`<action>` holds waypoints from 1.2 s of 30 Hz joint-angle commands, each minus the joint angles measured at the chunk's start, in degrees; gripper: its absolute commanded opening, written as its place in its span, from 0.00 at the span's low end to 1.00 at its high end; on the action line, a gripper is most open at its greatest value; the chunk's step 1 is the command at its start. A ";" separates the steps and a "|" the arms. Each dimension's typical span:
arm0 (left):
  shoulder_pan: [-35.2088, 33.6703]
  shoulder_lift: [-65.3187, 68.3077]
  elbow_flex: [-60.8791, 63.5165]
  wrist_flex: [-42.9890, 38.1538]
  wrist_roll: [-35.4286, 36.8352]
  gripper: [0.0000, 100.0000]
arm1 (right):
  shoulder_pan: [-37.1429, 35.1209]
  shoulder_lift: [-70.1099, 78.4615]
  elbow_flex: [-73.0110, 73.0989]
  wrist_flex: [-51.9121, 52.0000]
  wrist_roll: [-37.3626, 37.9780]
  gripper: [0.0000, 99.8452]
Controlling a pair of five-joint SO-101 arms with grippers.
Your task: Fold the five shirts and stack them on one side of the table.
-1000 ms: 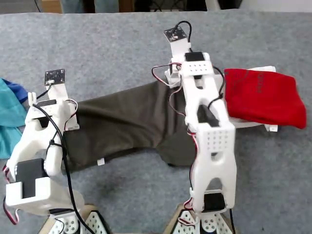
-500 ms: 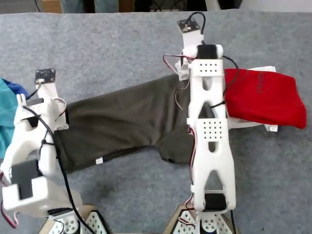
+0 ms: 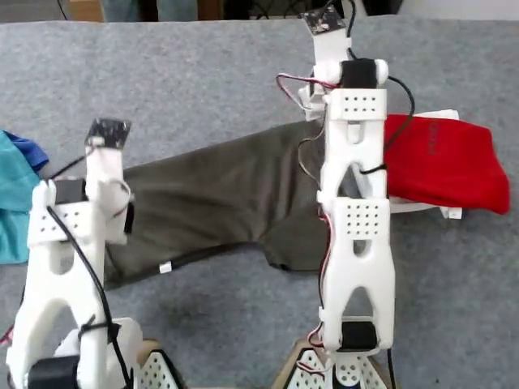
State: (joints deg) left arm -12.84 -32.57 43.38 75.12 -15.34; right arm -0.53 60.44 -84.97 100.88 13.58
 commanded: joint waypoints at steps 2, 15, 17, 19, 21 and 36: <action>-1.80 -2.11 7.78 -3.69 -0.44 0.03 | -1.23 -8.57 13.32 0.26 0.35 0.02; -7.34 18.02 9.27 -6.95 -1.41 0.03 | 2.64 0.04 25.01 -11.08 0.35 0.02; -7.16 19.87 8.66 -6.86 -4.40 0.03 | 2.99 2.07 23.52 -10.46 0.35 0.02; -7.16 19.96 8.57 -6.86 -6.77 0.03 | 2.99 3.30 21.49 -9.05 0.35 0.02; -7.16 19.08 8.57 -6.15 -8.79 0.03 | 2.81 3.65 18.42 -6.77 0.35 0.02; -7.16 5.80 -14.02 3.16 -3.08 0.03 | 0.88 -5.32 2.95 0.53 0.09 0.01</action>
State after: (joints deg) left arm -19.52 -28.70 34.24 81.10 -22.90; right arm 1.49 62.73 -83.21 100.79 13.58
